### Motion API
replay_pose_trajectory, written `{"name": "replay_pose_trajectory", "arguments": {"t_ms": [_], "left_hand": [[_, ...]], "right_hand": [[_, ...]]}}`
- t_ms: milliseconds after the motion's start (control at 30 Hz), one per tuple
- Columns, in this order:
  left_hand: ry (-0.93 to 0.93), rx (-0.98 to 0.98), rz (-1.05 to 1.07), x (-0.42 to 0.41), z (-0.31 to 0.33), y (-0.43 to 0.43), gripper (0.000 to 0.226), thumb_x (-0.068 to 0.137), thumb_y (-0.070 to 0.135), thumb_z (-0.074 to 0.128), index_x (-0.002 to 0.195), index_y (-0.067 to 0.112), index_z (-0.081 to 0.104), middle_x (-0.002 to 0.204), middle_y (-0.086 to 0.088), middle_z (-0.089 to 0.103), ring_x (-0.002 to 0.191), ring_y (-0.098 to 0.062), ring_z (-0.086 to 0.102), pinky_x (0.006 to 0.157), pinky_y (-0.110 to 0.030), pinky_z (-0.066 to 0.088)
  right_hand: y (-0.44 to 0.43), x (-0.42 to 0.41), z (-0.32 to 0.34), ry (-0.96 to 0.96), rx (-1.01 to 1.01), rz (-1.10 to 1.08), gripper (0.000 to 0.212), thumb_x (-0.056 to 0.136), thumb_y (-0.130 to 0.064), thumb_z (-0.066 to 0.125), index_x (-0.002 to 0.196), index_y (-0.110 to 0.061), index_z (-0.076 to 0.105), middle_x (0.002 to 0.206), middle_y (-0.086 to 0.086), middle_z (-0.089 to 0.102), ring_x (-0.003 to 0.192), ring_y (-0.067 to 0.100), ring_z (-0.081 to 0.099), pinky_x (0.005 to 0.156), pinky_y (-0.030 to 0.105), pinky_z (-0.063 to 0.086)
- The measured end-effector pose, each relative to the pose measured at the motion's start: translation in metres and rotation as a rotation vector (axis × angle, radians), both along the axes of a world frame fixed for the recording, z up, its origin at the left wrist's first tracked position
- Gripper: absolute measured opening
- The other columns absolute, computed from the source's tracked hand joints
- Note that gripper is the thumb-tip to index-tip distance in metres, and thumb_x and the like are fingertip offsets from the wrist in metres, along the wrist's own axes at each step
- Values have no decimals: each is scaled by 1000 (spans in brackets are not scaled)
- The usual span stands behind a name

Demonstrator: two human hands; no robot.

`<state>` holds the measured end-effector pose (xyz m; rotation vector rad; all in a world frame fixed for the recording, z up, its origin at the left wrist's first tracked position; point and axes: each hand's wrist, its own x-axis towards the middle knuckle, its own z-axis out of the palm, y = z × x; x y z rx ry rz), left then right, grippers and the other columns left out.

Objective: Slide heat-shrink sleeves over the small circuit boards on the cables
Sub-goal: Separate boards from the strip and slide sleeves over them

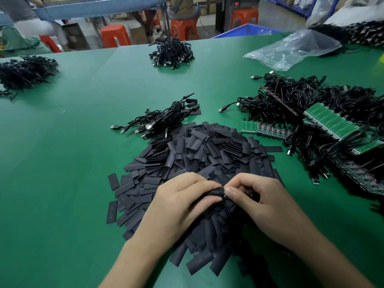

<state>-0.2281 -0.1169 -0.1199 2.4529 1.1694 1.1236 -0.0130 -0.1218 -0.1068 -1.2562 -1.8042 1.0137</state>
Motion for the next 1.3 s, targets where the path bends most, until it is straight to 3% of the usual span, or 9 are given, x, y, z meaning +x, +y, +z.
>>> {"name": "replay_pose_trajectory", "arguments": {"t_ms": [233, 433, 600, 800, 1033, 1167, 1300], "left_hand": [[-63, 43, 44, 2, -1, 0, 19, 95, 26, 75, 109, 13, 75, 101, 6, 69, 91, -8, 65, 81, -25, 53], [-36, 31, 16, 1, -2, 0, 20, 98, 27, 72, 110, 11, 75, 100, 4, 69, 91, -10, 65, 80, -28, 54], [-14, 30, 12, 2, -2, -1, 20, 98, 27, 71, 111, 12, 75, 100, 4, 68, 91, -8, 64, 82, -24, 53], [-115, 58, 104, 3, 0, -1, 23, 90, 23, 78, 109, 11, 78, 94, 4, 69, 86, -9, 65, 78, -23, 53], [-296, 63, 286, 3, 4, -3, 24, 82, 23, 84, 103, 13, 78, 91, 10, 72, 86, -2, 66, 81, -10, 45], [-305, 106, 310, 7, 1, -5, 16, 85, 19, 81, 99, 12, 79, 96, 13, 73, 90, 1, 67, 83, -10, 46], [-266, 156, 318, 7, -3, -4, 19, 86, 17, 80, 101, 7, 79, 96, 9, 73, 90, 1, 68, 84, -10, 49]], "right_hand": [[3, 5, -1, 36, -29, -16, 12, 97, -31, 67, 85, -30, 69, 70, -16, 63, 64, 1, 56, 61, 15, 42], [1, 2, -2, 27, -35, -21, 13, 95, -31, 68, 82, -29, 70, 66, -17, 61, 60, 1, 52, 58, 17, 41], [1, 1, -2, 34, -25, -18, 12, 94, -31, 69, 82, -30, 72, 67, -16, 63, 62, 1, 53, 61, 28, 46], [2, 0, -3, 106, -23, -65, 10, 94, -24, 70, 89, -32, 73, 77, -10, 71, 72, 4, 65, 68, 17, 49], [2, 1, -2, 145, 56, -161, 12, 93, -23, 74, 86, -32, 74, 71, -9, 70, 61, 2, 61, 59, 15, 47], [0, -2, -2, 142, 58, -177, 10, 93, -27, 73, 85, -33, 74, 69, -8, 69, 60, 7, 61, 57, 25, 49], [-2, -6, -4, 143, 65, -190, 13, 93, -24, 74, 82, -31, 74, 67, -14, 68, 60, 0, 60, 58, 11, 42]]}}
